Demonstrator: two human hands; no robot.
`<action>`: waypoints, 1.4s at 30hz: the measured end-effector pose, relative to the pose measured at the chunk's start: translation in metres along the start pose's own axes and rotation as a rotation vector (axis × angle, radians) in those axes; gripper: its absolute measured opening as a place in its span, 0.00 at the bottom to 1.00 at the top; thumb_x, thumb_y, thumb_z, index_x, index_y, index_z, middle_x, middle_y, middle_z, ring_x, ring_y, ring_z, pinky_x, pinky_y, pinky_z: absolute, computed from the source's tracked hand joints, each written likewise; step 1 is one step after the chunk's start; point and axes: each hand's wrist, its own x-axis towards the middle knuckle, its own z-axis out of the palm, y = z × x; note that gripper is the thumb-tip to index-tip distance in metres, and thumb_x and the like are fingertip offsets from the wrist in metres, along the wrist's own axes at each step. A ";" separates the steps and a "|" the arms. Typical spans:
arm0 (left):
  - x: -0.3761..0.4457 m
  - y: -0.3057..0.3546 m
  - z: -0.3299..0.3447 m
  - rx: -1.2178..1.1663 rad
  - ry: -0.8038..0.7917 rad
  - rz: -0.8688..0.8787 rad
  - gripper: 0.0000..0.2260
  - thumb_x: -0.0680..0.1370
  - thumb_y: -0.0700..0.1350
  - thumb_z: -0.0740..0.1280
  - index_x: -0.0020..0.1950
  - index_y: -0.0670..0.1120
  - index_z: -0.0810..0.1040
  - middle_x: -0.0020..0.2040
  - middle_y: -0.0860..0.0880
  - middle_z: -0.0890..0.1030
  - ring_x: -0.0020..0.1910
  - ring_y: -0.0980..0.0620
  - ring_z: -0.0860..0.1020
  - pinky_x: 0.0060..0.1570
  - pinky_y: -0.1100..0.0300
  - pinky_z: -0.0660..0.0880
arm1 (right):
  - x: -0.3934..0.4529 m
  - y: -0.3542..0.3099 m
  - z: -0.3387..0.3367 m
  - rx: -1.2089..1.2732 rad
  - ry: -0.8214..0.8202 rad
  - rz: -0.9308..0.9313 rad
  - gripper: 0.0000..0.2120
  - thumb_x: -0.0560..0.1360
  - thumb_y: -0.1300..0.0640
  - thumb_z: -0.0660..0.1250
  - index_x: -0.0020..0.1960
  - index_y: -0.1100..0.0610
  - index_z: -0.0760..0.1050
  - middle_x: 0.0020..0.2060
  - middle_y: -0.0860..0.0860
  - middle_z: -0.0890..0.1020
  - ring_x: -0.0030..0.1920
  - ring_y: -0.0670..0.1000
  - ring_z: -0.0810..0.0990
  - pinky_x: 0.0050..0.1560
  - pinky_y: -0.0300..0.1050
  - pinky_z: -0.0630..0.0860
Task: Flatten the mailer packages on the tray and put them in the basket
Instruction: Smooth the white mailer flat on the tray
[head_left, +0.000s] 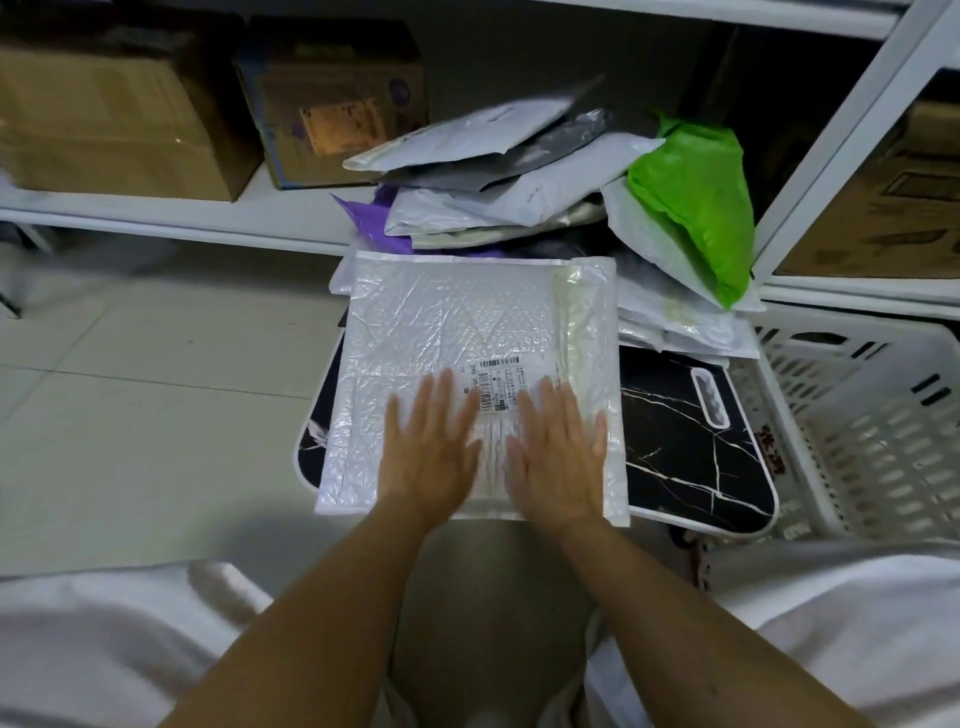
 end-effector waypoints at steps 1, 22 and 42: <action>-0.003 0.006 0.008 -0.001 -0.013 0.062 0.26 0.81 0.58 0.40 0.77 0.53 0.40 0.78 0.44 0.41 0.77 0.43 0.43 0.72 0.37 0.46 | -0.004 0.000 0.007 -0.009 -0.051 -0.045 0.26 0.81 0.43 0.49 0.77 0.48 0.57 0.78 0.52 0.57 0.78 0.55 0.51 0.73 0.64 0.44; 0.016 0.013 0.018 -0.068 -0.087 0.019 0.18 0.82 0.55 0.49 0.64 0.49 0.69 0.60 0.48 0.74 0.58 0.49 0.70 0.57 0.54 0.66 | 0.028 -0.001 0.015 -0.107 -0.162 -0.083 0.16 0.77 0.43 0.55 0.54 0.50 0.76 0.53 0.50 0.77 0.58 0.54 0.73 0.59 0.54 0.66; 0.085 -0.016 0.019 0.075 -0.181 0.029 0.18 0.81 0.59 0.52 0.64 0.52 0.70 0.68 0.45 0.66 0.71 0.43 0.61 0.69 0.42 0.56 | 0.100 0.010 0.027 -0.156 -0.333 -0.113 0.19 0.82 0.45 0.49 0.66 0.49 0.71 0.76 0.52 0.59 0.77 0.57 0.49 0.73 0.65 0.46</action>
